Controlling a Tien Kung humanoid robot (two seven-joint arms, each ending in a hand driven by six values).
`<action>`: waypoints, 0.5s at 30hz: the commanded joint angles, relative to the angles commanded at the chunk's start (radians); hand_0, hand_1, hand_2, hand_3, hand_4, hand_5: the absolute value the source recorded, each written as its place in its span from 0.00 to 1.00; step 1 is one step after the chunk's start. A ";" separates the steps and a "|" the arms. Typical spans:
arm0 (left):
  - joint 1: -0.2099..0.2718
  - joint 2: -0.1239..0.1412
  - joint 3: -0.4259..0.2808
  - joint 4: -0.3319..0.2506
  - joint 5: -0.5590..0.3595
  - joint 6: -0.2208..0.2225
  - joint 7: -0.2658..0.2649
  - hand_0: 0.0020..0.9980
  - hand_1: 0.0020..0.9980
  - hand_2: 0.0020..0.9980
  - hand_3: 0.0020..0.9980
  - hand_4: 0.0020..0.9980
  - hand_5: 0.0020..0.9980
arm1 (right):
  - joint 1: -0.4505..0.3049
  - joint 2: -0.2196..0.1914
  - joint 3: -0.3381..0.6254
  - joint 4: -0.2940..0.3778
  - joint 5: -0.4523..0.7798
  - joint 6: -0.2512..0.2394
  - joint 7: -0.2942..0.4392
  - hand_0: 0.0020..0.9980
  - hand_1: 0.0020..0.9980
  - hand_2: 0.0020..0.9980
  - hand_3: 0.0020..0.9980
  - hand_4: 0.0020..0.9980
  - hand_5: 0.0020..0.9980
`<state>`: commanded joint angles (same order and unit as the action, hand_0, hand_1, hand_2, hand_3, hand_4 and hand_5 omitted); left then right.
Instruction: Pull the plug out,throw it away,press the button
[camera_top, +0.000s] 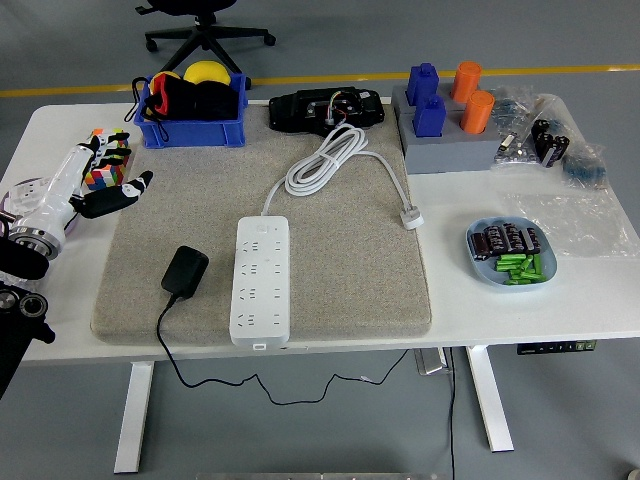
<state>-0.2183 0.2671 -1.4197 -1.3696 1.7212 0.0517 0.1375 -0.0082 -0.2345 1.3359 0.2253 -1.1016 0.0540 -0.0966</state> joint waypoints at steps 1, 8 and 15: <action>0.000 0.000 0.000 0.000 -0.001 0.000 0.000 0.83 0.76 0.78 0.86 0.73 0.29 | 0.000 0.000 0.000 0.000 0.000 0.000 0.000 0.70 0.68 0.66 0.62 0.71 0.49; -0.001 -0.002 0.000 -0.001 0.000 0.000 -0.001 0.83 0.75 0.78 0.86 0.73 0.29 | 0.001 0.001 0.002 0.001 -0.004 0.001 0.000 0.70 0.68 0.66 0.62 0.71 0.49; 0.001 -0.001 -0.002 0.000 0.000 -0.001 0.001 0.83 0.75 0.78 0.86 0.73 0.29 | -0.001 0.000 -0.001 0.001 0.000 0.000 0.000 0.70 0.68 0.66 0.62 0.71 0.49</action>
<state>-0.2175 0.2661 -1.4222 -1.3696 1.7213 0.0510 0.1381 -0.0093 -0.2344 1.3354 0.2260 -1.1020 0.0545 -0.0967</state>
